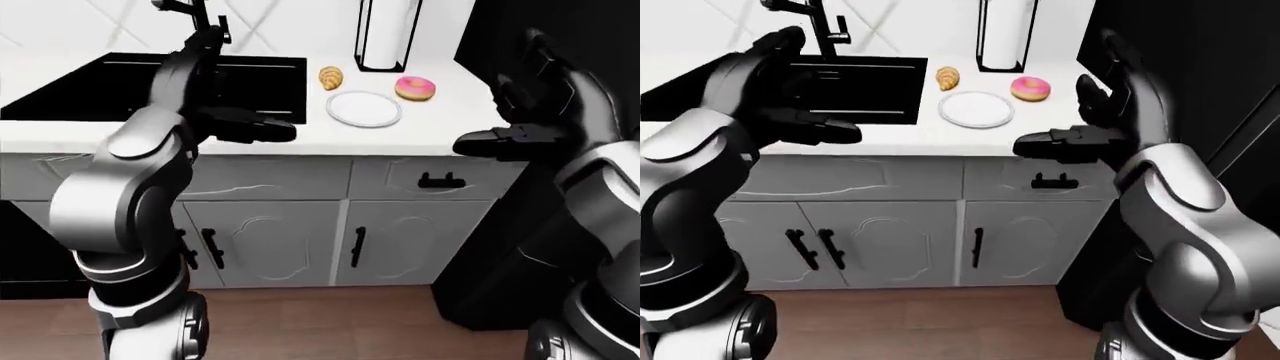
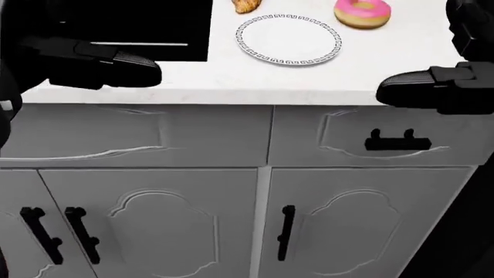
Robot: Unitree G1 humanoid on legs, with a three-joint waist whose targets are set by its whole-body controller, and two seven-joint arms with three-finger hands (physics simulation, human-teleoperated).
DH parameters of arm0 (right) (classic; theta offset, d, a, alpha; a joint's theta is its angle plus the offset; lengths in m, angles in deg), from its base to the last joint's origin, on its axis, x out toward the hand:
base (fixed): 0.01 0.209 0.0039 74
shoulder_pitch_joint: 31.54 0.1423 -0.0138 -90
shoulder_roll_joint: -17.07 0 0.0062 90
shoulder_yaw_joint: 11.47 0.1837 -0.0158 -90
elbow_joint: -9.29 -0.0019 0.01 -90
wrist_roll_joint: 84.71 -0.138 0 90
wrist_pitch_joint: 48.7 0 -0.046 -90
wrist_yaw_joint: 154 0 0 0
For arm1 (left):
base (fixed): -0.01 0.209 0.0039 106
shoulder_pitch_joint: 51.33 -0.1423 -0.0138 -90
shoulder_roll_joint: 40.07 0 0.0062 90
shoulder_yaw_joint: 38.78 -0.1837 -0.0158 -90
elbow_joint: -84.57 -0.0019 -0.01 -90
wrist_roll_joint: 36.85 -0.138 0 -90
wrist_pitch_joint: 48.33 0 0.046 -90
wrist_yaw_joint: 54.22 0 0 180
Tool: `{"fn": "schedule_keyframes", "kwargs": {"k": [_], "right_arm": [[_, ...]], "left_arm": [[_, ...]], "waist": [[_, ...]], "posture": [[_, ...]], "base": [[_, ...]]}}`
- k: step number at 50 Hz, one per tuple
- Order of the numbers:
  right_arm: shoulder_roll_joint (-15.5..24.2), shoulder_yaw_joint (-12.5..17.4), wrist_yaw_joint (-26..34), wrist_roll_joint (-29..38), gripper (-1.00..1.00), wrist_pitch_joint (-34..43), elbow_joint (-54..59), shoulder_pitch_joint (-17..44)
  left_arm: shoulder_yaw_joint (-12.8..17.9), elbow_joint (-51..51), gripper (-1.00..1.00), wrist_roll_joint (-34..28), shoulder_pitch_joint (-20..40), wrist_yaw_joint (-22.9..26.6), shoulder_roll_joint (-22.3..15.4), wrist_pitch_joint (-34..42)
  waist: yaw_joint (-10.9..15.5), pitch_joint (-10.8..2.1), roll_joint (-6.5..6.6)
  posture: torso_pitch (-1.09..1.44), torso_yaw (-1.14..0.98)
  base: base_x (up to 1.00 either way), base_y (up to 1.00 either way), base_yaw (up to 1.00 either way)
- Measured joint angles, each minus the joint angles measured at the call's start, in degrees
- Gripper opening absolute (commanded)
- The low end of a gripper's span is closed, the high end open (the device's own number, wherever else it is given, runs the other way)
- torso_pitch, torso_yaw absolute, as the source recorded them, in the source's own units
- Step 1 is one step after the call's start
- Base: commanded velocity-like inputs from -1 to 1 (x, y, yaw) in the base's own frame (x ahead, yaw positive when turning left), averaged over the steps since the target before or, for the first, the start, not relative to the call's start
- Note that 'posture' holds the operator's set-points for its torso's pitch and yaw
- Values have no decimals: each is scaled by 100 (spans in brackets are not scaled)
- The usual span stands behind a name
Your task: Place the pastries on the plates.
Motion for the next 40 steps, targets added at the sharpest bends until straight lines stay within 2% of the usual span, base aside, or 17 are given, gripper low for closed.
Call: {"fn": "schedule_keyframes", "kwargs": {"k": [2,4,5,7,10,17,19,22,24,25,27,29,31,32,34,37,40], "right_arm": [[60,-5,-52,-113,100,-15,3,4],[76,21,-100,-182,100,-16,78,-120],[95,30,-130,-190,100,5,131,-198],[127,-20,-182,-191,100,28,217,-202],[161,-137,-208,-205,100,-47,224,-122],[171,-89,-224,-213,100,-138,224,-169],[180,-93,-226,-215,100,-129,247,-159],[172,-142,-219,-240,100,-142,249,-106],[131,-196,-209,-286,100,-101,272,-138],[136,-242,-197,-310,100,-77,305,-139],[149,-248,-171,-368,100,-35,335,-120],[236,-89,-204,-440,100,-1,229,-34],[313,-11,-255,-472,100,-57,138,7],[340,-24,-278,-479,100,-70,131,14],[408,-78,-316,-486,100,-14,219,84],[460,-135,-368,-433,100,135,422,135],[554,-219,-299,-424,100,256,467,266]], "left_arm": [[-1,-1,100,-13,98,-7,1,7],[-90,-5,100,-8,5,5,80,-6],[-164,-79,100,18,-22,31,109,28],[-202,-202,100,63,-49,82,97,98],[-104,-228,100,39,-14,114,14,94],[-68,-39,100,29,94,137,-16,-40],[-97,-100,100,39,88,151,-18,-28],[-50,-211,100,38,100,186,-82,-22],[22,-258,100,22,48,185,-108,19],[54,-296,100,9,4,175,-117,64],[81,-376,100,-20,42,149,-164,153],[71,-308,100,-21,264,134,-202,126],[71,-182,100,6,371,146,-237,44],[64,-170,100,20,385,163,-266,14],[23,-322,100,31,429,211,-304,-52],[-158,-644,100,48,364,314,-302,-2],[-190,-789,100,-17,430,425,-435,93]], "waist": [[-67,-56,-297],[-158,98,-291],[-181,153,-348],[-153,148,-393],[-78,103,-356],[-174,76,-77],[-186,79,-40],[-76,157,-71],[-10,360,-247],[12,387,-151],[-28,197,85],[-102,196,156],[-109,270,133],[-131,303,73],[-262,297,-228],[-321,475,-217],[-277,454,-200]], "posture": [[0,0],[0,0],[0,0],[0,0],[0,0],[0,0],[0,0],[0,0],[0,0],[0,0],[0,0],[0,0],[0,0],[0,0],[0,0],[0,0],[0,0]], "base": [[41,-54,0],[41,-46,0],[40,-32,0],[41,-5,0],[41,0,0],[41,-14,0],[41,-7,0],[41,0,0],[25,0,0],[19,0,0],[11,0,0],[0,0,0],[0,0,0],[0,0,0],[0,0,0],[0,0,0],[0,0,0]]}}
